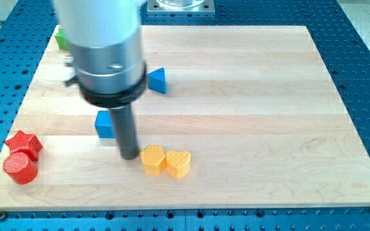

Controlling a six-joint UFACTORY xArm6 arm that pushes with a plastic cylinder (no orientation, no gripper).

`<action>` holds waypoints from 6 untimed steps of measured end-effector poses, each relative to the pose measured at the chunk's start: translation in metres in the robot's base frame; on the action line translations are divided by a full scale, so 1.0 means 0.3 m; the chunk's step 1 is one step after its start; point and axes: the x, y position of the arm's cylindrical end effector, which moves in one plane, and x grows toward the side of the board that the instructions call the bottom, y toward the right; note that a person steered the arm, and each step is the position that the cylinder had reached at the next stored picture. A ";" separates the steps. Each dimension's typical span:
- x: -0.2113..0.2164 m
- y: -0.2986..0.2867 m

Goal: Push the cube below the blue triangle

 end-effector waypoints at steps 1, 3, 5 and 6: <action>0.000 -0.167; -0.040 -0.097; -0.040 -0.093; -0.040 -0.090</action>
